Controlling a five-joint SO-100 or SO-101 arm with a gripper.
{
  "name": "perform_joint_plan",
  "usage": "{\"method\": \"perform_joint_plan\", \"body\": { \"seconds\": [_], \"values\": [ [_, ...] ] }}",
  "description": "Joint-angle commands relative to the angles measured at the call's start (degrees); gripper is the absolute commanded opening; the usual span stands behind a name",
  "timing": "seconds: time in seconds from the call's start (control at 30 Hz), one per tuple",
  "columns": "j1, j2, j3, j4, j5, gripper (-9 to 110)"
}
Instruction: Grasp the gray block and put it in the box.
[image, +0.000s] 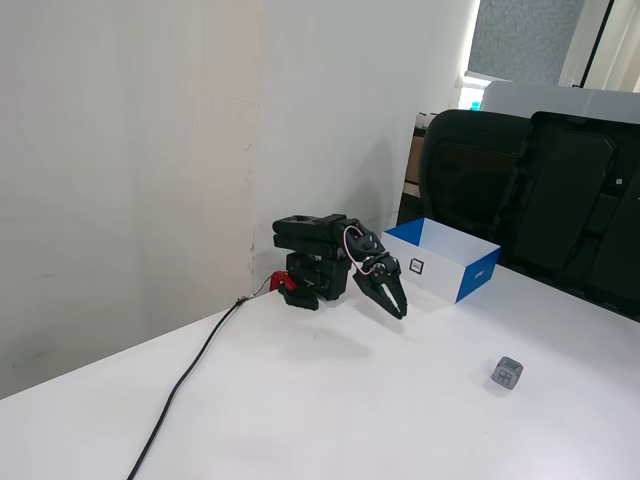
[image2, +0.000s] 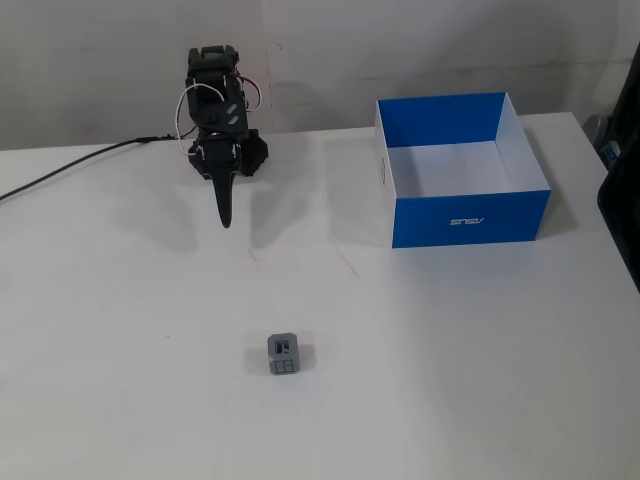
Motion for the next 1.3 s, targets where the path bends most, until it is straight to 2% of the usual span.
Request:
{"method": "perform_joint_plan", "body": {
  "seconds": [0.0, 1.27],
  "values": [
    [0.5, 1.2, 3.6, 0.4, 0.4, 0],
    [1.4, 1.2, 3.6, 0.4, -0.4, 0]
  ]
}}
